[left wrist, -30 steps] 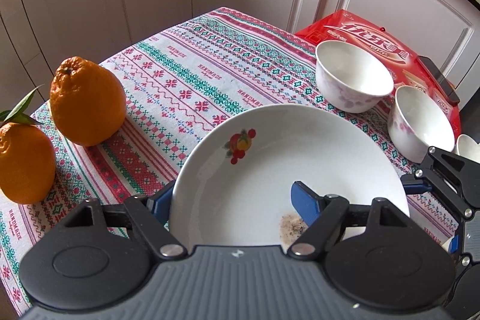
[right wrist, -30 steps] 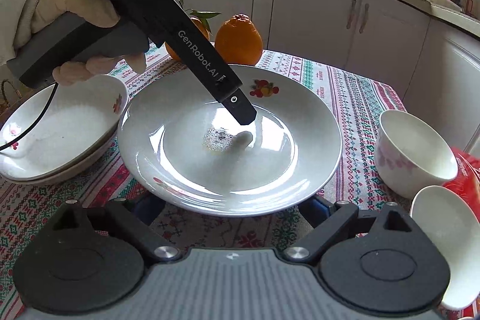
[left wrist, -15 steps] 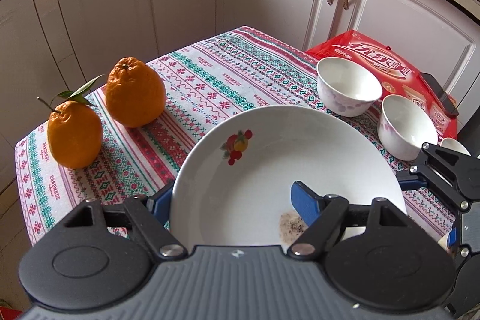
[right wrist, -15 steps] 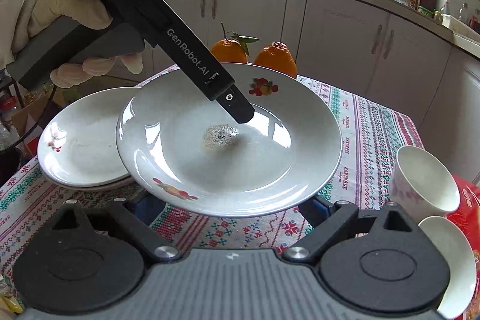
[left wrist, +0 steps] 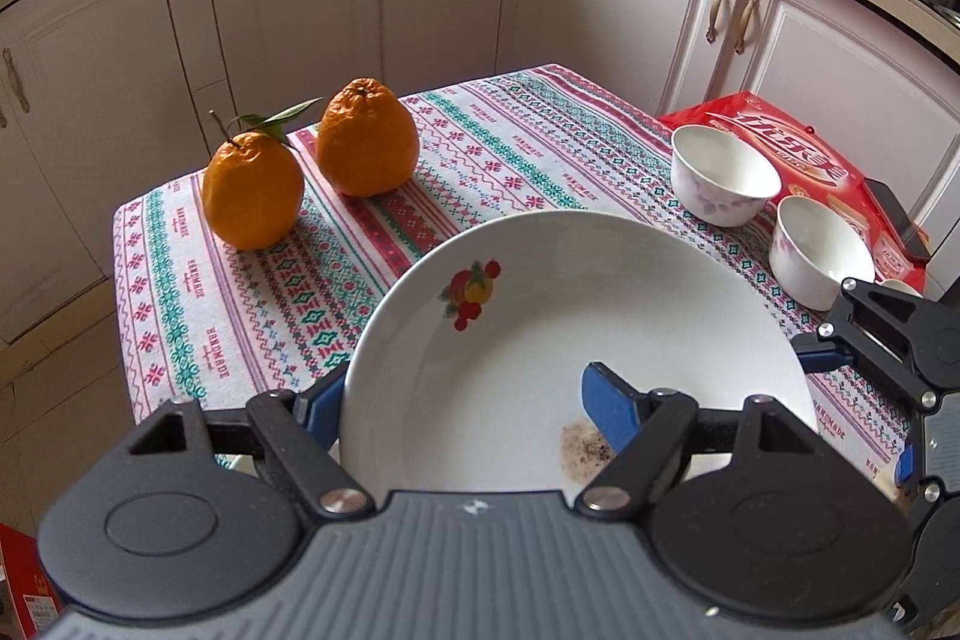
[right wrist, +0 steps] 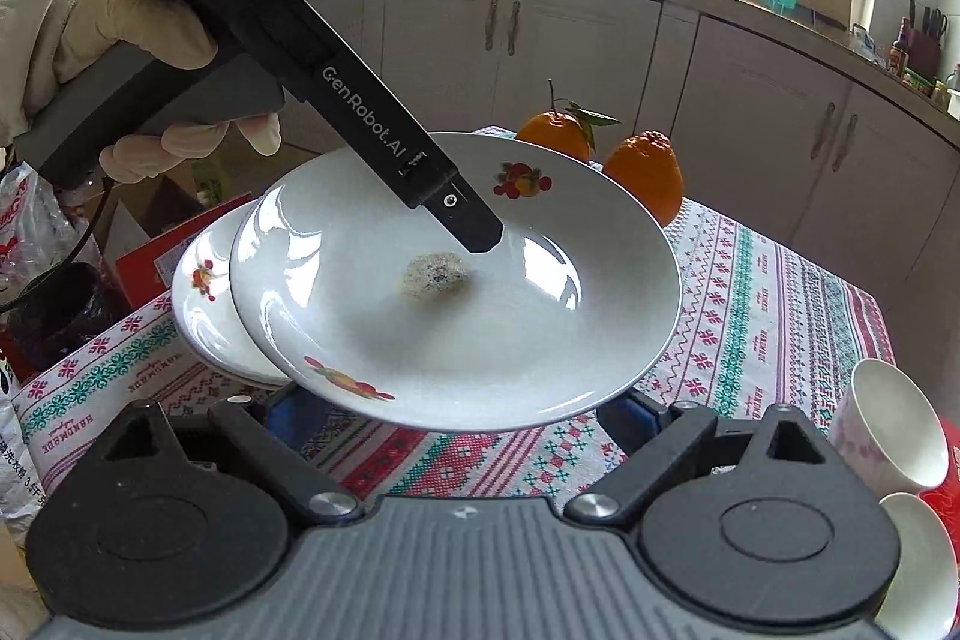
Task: Organize plates and bowls
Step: 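Lift the stained white plate off the table with the left tool, then carry the stained plate over the plate stack and lower it on top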
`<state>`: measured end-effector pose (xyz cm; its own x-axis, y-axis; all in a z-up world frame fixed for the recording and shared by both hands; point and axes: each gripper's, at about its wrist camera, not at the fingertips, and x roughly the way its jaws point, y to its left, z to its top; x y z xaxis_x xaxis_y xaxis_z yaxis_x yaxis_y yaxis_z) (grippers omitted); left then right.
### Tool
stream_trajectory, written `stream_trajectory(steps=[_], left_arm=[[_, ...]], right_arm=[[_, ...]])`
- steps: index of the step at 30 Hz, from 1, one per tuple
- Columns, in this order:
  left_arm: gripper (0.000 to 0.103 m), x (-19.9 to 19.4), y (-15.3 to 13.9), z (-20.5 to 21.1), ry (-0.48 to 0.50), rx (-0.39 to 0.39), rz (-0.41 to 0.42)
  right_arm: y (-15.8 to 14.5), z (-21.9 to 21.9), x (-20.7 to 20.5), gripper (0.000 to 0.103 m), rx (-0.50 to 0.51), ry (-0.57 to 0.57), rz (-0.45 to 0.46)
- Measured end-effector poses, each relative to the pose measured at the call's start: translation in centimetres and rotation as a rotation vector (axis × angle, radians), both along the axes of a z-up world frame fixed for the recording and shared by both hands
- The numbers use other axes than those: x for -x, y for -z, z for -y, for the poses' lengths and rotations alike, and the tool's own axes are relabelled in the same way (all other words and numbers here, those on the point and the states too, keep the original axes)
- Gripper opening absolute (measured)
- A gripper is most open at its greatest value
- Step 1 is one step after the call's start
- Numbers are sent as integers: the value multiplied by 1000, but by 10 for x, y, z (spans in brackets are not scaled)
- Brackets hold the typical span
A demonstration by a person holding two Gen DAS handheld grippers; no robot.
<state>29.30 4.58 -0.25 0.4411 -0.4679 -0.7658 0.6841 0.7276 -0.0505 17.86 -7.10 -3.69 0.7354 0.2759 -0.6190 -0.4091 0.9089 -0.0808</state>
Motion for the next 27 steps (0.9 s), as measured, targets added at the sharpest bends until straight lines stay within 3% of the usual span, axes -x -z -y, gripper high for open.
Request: stream_trajectory(steps=[13,27], left_arm=[[79,23,15,-46,-112,38,-29],[79,23,40,-66,-146,54,-68]], right_arm=[[-2,-30,14,97,28,-100,-6],[6,-45,9,97,65,-118,-33]])
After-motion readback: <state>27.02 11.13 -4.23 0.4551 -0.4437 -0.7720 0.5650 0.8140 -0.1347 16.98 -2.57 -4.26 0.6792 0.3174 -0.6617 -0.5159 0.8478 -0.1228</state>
